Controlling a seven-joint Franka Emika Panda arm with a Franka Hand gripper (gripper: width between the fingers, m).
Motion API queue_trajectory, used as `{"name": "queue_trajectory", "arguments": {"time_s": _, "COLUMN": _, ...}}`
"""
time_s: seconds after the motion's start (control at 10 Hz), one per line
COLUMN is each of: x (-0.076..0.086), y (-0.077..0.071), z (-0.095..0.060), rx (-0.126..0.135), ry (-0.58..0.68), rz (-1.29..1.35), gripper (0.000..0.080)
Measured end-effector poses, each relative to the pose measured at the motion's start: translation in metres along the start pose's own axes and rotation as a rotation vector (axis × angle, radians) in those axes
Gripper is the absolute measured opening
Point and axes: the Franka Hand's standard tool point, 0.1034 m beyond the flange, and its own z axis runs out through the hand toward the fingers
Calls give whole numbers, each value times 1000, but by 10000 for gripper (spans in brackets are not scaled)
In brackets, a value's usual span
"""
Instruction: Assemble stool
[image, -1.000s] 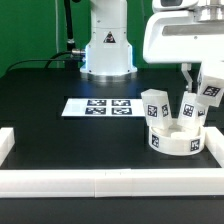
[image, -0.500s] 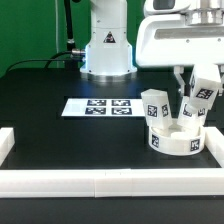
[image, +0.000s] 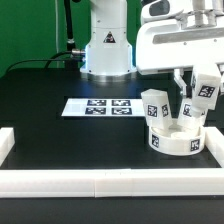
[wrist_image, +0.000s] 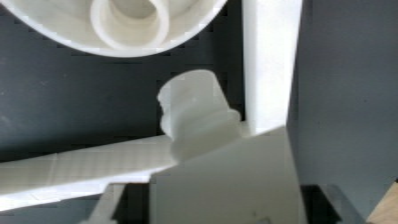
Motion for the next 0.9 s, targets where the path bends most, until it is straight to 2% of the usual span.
{"name": "queue_trajectory", "arguments": {"time_s": 0.2, "x": -9, "y": 17, "z": 1, "rx": -8, "ry": 29, "rz": -59, "gripper": 324}}
{"name": "queue_trajectory", "arguments": {"time_s": 0.9, "x": -8, "y": 21, "z": 2, "rx": -14, "ry": 48, "rz": -121, "gripper": 324}}
